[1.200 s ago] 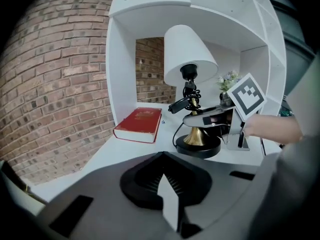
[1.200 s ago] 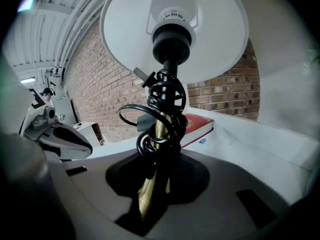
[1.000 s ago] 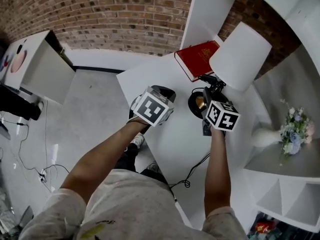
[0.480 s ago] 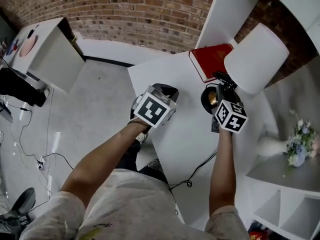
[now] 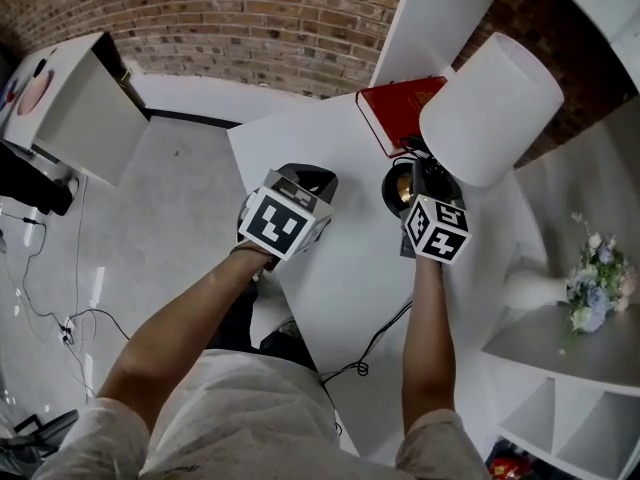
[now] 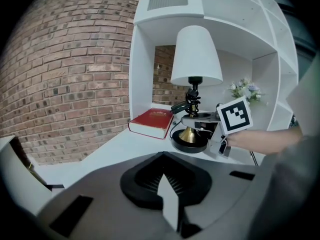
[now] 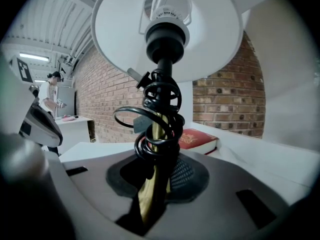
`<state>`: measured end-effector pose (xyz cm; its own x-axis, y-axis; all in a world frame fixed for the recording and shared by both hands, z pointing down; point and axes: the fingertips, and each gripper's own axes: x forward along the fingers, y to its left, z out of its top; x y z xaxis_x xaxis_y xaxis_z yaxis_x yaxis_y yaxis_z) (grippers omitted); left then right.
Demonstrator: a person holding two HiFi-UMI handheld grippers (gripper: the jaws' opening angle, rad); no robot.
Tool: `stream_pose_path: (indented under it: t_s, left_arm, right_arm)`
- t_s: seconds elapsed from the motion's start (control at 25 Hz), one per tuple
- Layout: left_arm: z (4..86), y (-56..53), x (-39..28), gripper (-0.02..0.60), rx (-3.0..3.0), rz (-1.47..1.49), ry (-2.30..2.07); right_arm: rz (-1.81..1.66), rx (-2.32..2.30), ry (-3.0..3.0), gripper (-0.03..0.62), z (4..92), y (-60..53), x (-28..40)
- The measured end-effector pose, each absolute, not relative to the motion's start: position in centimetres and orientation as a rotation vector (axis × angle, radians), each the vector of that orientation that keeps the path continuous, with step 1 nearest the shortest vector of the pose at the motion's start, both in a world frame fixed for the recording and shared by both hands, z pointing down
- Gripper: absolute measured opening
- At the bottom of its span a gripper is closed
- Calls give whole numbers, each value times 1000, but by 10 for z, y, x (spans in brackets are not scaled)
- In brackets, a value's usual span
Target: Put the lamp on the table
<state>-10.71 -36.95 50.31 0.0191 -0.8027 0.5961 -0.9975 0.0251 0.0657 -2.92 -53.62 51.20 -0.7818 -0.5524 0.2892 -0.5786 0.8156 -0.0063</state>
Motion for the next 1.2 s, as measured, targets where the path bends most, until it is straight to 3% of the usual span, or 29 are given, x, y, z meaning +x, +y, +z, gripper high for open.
stream_pose_path:
  t_s: [1.2]
  left_arm:
    - [513,-366,-93,-3,1822,509,-1847]
  right_arm:
    - [70,1003,-2750,84,528,-544,-20]
